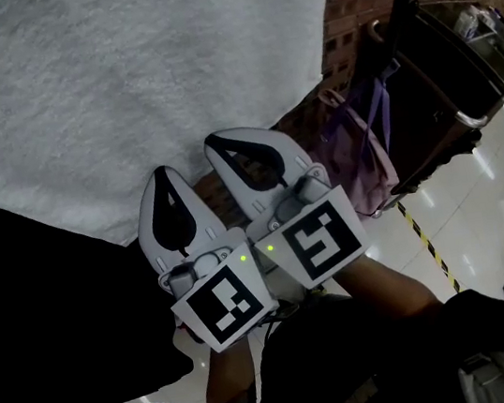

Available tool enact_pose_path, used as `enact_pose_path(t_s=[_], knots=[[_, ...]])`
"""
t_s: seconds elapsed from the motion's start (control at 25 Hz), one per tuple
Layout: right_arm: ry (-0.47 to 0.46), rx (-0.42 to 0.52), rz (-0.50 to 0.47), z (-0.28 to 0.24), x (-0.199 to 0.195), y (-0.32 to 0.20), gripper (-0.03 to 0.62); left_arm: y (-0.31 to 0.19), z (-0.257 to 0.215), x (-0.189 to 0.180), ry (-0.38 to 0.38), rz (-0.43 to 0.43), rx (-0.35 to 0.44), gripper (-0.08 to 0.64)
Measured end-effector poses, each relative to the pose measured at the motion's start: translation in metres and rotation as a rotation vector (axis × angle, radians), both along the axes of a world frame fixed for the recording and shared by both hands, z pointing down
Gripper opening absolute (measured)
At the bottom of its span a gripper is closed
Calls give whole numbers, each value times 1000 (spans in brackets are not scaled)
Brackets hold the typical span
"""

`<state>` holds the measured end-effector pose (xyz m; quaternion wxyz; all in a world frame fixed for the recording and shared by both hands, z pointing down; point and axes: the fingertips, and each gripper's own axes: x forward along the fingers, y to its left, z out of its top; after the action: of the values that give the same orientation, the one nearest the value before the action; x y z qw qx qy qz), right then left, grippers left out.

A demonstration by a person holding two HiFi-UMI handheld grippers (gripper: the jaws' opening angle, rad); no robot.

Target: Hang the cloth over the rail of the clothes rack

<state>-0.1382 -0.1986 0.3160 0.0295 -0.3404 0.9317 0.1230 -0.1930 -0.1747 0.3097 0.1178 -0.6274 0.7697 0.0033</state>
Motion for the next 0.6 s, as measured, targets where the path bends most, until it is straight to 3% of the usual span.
enact_pose_path(t_s=[0.6], knots=[[-11, 6, 6, 1, 0, 0, 3, 1, 2, 5, 17, 21, 0, 20]])
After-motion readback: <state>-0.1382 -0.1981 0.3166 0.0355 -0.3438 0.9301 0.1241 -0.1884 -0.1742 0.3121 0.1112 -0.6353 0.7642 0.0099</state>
